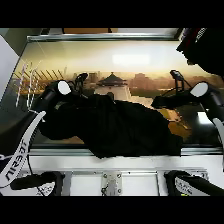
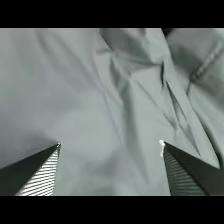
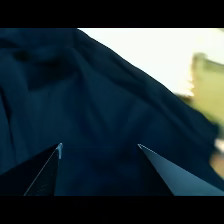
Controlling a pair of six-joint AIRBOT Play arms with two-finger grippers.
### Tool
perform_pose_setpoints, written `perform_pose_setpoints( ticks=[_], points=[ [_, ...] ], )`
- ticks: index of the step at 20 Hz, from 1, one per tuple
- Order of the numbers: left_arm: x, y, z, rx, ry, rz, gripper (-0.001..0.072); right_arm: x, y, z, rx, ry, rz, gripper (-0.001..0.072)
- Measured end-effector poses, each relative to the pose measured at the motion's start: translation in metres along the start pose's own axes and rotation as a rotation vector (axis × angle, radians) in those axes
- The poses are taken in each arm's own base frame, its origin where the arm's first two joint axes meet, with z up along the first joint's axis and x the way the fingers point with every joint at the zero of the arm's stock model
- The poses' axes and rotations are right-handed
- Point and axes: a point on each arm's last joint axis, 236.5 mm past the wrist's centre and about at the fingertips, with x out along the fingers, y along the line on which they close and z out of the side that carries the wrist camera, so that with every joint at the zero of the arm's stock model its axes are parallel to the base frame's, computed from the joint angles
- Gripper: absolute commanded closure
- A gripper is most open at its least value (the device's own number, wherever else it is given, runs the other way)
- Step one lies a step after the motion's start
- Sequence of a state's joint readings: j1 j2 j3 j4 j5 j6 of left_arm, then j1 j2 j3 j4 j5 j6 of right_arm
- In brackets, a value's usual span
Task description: Fold the clothes and pants, and hang the long-sleeved shirts on hangers.
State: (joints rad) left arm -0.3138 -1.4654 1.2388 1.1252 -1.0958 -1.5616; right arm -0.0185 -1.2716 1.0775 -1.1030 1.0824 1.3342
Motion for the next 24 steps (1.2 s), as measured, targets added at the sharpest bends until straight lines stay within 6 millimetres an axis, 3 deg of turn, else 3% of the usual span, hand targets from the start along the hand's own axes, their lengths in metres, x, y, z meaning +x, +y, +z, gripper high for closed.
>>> perform_pose_setpoints(
  ticks=[5,10,14,17,18,19,20,21,22,24],
  points=[
    [0.014,0.004,0.042,0.007,-0.018,0.006,-0.0013,0.065,0.002,0.004,-0.001,0.025,0.019,0.0204],
    [-0.006,0.040,0.077,0.045,-0.037,0.121,-0.0013,0.096,0.002,0.002,-0.034,0.035,0.015,0.0204],
    [-0.016,0.083,0.075,-0.022,-0.006,0.183,-0.0013,0.104,0.002,0.011,-0.027,-0.007,0.013,0.0205],
    [0.000,0.092,0.054,-0.078,0.052,0.146,-0.0013,0.109,0.001,0.015,-0.015,-0.021,0.015,0.0210],
    [0.008,0.093,0.048,-0.086,0.067,0.132,-0.0013,0.110,0.001,0.016,-0.012,-0.027,0.015,0.0296],
    [0.014,0.091,0.041,-0.094,0.080,0.118,0.0103,0.111,0.001,0.017,-0.009,-0.030,0.016,0.0516],
    [0.020,0.091,0.036,-0.099,0.090,0.111,0.0376,0.111,0.001,0.019,-0.007,-0.035,0.018,0.0648],
    [0.025,0.090,0.033,-0.104,0.094,0.103,0.0661,0.111,0.001,0.021,-0.007,-0.041,0.018,0.0700],
    [0.029,0.089,0.031,-0.106,0.096,0.100,0.0695,0.109,0.002,0.024,-0.008,-0.048,0.020,0.0700],
    [0.030,0.089,0.034,-0.107,0.080,0.095,0.0696,0.101,0.006,0.037,-0.018,-0.079,0.023,0.0701]
  ],
)
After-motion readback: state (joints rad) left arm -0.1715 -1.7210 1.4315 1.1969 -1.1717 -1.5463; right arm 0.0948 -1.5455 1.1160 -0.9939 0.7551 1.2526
